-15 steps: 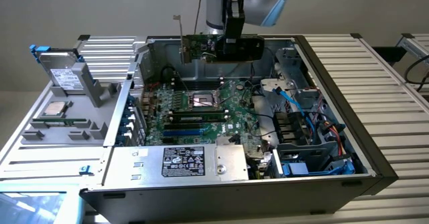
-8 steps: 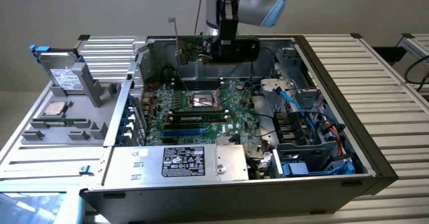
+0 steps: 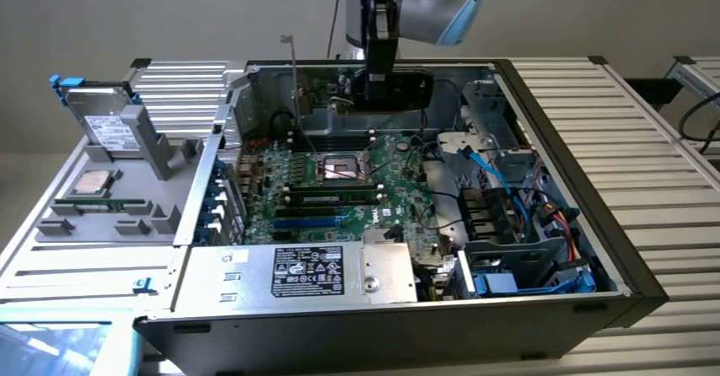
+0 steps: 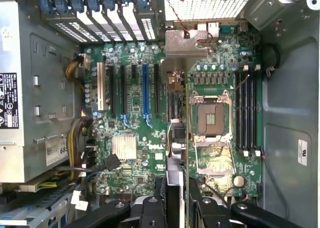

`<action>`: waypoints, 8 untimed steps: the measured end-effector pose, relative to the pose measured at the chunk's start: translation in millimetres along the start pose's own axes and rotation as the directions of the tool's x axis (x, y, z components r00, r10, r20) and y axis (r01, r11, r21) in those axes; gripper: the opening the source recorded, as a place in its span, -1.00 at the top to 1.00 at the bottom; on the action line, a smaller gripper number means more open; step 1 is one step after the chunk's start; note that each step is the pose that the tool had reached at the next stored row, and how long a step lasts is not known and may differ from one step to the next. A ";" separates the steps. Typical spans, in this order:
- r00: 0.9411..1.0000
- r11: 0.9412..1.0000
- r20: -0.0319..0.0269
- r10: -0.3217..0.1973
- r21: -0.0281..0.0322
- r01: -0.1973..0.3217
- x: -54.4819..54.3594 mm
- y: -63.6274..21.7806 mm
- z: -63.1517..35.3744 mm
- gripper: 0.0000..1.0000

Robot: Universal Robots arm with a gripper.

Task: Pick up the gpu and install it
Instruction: 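Insert the gpu into the slot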

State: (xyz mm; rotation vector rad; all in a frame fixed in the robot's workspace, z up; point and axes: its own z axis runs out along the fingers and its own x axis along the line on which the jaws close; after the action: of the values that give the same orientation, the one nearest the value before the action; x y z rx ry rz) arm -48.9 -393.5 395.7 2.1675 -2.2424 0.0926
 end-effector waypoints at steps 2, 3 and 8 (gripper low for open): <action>1.000 1.000 -0.004 -0.001 0.000 0.001 0.6 0.1 2.4 0.44; 1.000 1.000 -0.007 -0.001 0.000 0.001 1.2 0.3 3.2 0.44; 1.000 1.000 -0.031 -0.001 0.001 0.001 4.3 1.7 6.1 0.44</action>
State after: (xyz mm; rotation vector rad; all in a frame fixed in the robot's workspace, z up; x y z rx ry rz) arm -50.6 -398.1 389.7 2.1530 -2.2251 0.1258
